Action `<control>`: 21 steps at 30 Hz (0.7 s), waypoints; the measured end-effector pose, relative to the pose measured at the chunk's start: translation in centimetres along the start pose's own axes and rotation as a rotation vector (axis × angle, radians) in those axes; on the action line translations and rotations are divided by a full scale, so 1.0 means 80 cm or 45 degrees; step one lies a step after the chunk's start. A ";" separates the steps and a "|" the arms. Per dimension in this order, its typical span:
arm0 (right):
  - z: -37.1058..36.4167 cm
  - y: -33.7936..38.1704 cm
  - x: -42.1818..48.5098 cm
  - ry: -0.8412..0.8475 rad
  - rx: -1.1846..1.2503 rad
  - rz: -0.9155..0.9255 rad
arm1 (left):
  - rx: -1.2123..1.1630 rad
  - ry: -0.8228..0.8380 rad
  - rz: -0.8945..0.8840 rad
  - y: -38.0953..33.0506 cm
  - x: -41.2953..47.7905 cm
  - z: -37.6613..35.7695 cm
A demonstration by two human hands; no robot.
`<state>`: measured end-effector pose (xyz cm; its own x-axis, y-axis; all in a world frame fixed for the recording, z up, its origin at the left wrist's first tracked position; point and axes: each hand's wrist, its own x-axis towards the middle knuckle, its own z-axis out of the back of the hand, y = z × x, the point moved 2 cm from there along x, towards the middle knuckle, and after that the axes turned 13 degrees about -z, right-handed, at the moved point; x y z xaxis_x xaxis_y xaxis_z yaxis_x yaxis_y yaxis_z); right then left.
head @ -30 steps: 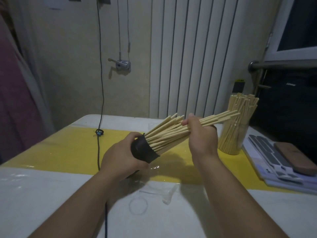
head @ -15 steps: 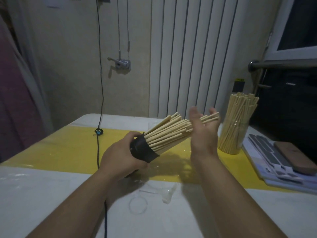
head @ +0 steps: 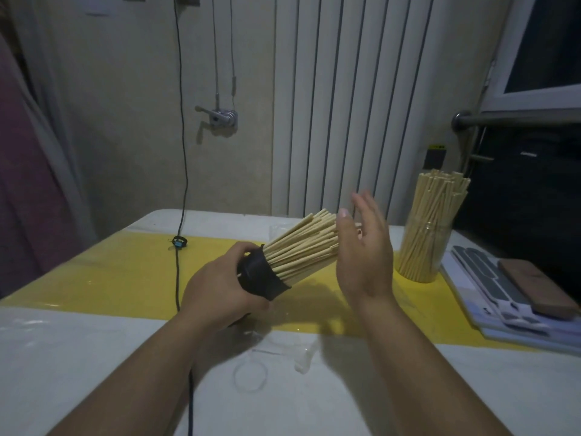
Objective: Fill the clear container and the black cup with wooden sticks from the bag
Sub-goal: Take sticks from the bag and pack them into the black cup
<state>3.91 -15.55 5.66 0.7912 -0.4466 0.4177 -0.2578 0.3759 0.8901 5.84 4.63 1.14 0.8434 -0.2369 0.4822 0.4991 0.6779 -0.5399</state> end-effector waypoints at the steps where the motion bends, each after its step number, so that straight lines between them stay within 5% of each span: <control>1: -0.003 -0.001 -0.002 0.042 -0.071 0.010 | 0.000 0.002 -0.001 -0.001 0.000 0.000; 5: -0.008 -0.007 -0.003 0.163 -0.188 0.073 | -0.013 -0.015 -0.018 0.002 0.000 -0.001; 11: 0.014 -0.016 0.003 0.166 0.132 -0.096 | -0.293 -0.189 0.160 0.016 0.001 -0.006; 17: 0.024 -0.052 0.021 0.328 -0.566 -0.156 | -0.695 -0.446 0.320 0.024 0.014 -0.010; 21: 0.029 -0.061 0.027 0.366 -0.764 -0.142 | -0.736 -0.468 0.354 0.030 0.036 -0.008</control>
<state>5.57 -20.25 2.66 0.9329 -0.3058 0.1902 0.1207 0.7633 0.6347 9.63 5.14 0.78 0.8837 0.2076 0.4196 0.3872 0.1798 -0.9043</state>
